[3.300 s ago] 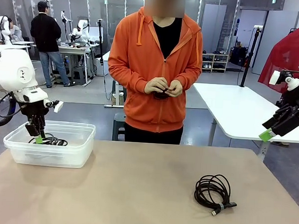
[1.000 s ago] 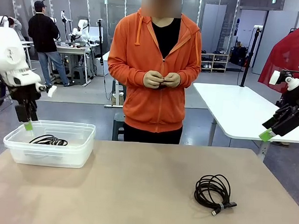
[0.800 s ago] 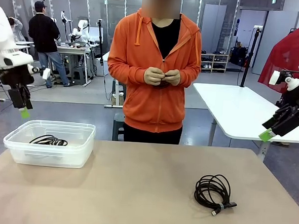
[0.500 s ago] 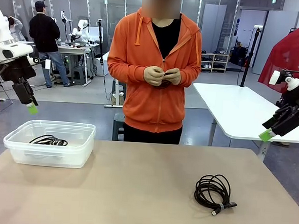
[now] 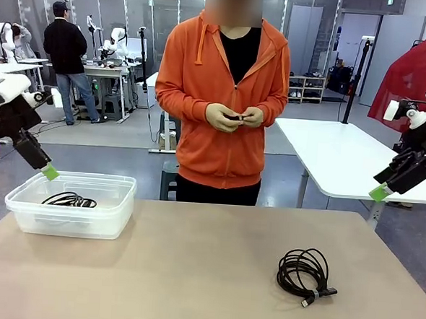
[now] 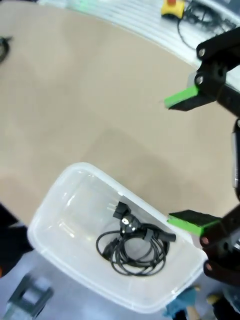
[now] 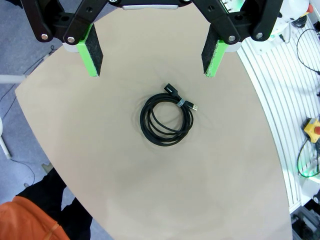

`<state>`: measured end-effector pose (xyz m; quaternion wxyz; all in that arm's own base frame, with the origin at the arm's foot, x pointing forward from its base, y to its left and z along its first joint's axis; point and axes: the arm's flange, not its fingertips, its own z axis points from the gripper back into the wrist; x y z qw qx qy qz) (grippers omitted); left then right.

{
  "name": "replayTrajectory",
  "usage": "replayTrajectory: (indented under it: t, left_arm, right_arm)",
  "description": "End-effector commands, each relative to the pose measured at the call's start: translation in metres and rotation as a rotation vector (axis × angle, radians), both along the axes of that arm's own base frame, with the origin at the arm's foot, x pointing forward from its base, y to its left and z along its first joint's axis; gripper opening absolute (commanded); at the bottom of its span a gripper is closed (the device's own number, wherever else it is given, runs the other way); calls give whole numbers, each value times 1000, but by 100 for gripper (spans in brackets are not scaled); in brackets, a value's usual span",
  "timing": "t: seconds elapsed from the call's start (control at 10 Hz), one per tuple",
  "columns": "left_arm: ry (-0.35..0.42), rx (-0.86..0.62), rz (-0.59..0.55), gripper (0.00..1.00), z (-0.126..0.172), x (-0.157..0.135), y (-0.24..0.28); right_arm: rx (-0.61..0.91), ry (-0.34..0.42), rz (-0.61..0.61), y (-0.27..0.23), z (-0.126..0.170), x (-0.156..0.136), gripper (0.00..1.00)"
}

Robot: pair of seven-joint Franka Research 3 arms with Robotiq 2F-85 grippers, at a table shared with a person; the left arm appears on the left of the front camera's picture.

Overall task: Organize and store the cables.
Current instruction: Place the USB Extension Cable into the Organizing box.

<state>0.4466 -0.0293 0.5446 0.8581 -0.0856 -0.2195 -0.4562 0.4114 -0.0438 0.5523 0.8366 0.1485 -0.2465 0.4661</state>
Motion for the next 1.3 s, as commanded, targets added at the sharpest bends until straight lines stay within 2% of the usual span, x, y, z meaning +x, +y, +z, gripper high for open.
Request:
replayTrajectory:
  t: [0.0, 0.1, 0.3, 0.4, 1.2]
  left_arm:
    - [-53, -3, 39, 100, -15, -14, 1]
    - [-51, 7, 48, 100, -13, -21, -1]
    - [-49, -14, 44, 100, -17, -13, -3]
    - [-45, -7, 18, 100, -13, -20, 1]
    - [-45, -7, 18, 100, -13, -20, 1]
  right_arm:
    - [5, -1, 3, 0, 1, 0, 100]
    - [5, -1, 3, 0, 1, 0, 100]
    - [5, -1, 3, 0, 1, 0, 100]
    - [5, -1, 3, 0, 1, 0, 100]
    - [5, -1, 3, 0, 1, 0, 100]
